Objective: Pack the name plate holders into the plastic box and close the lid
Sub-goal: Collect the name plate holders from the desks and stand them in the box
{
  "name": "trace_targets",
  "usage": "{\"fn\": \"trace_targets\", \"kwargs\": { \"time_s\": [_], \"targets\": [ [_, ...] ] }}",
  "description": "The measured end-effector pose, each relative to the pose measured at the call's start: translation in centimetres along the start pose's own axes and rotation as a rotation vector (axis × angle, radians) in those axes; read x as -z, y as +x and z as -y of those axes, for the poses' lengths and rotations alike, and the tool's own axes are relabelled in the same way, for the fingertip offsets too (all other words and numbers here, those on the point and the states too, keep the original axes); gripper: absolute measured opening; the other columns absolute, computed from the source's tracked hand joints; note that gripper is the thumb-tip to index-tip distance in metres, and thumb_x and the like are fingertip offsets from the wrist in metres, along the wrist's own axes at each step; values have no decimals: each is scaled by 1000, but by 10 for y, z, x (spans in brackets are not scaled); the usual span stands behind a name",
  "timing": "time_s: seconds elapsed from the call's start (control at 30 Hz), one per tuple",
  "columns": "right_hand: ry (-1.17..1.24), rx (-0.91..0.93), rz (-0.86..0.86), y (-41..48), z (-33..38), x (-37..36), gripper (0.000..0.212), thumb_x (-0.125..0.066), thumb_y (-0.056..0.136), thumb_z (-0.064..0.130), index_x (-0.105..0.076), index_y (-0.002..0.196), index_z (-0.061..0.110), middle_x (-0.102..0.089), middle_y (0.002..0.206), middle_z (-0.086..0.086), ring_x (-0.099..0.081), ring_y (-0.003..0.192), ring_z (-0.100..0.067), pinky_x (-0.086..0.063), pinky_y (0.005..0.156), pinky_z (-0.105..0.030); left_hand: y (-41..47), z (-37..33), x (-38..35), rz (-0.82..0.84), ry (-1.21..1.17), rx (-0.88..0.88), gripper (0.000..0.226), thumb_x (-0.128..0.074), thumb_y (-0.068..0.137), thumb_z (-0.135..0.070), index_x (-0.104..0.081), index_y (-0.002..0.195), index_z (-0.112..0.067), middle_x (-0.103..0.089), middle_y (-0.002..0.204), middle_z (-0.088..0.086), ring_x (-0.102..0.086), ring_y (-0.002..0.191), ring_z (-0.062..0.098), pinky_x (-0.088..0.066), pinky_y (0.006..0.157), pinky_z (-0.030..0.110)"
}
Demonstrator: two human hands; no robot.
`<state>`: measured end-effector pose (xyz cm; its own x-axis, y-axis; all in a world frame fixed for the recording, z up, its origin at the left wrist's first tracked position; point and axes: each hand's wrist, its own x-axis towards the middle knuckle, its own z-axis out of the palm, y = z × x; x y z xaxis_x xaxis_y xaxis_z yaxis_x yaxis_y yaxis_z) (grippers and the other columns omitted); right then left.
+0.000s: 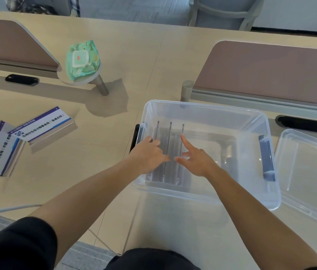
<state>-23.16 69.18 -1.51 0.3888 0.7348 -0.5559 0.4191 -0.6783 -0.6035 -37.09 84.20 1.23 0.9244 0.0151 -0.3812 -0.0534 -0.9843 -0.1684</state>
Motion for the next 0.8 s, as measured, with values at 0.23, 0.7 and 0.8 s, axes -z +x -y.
{"fn": "trace_targets", "kwargs": {
  "time_s": [0.23,0.7,0.8],
  "targets": [
    [1,6,-8,0,-1,-1,83,-52,95,56,8,153,51,-55,145,3,-51,133,-28,-40,112,-43,3,0,-4,-33,-13,-23,41,-62,96,-32,-54,135,-37,-72,105,-6,-50,106,21,-38,92,38],
    [-43,17,-14,2,-2,-2,83,-50,96,57,10,153,49,-54,147,1,-51,134,-30,-37,113,-46,4,-1,-7,-52,-18,27,40,-61,96,-32,-53,135,-35,-73,108,-5,-52,112,21,-41,97,42],
    [-45,14,-25,4,-2,-3,84,-51,95,57,9,153,49,-54,146,2,-51,134,-29,-37,112,-45,5,0,-8,-49,-13,23,40,-62,95,-34,-53,135,-35,-72,107,-5,-52,111,21,-40,97,41]
  ]
}}
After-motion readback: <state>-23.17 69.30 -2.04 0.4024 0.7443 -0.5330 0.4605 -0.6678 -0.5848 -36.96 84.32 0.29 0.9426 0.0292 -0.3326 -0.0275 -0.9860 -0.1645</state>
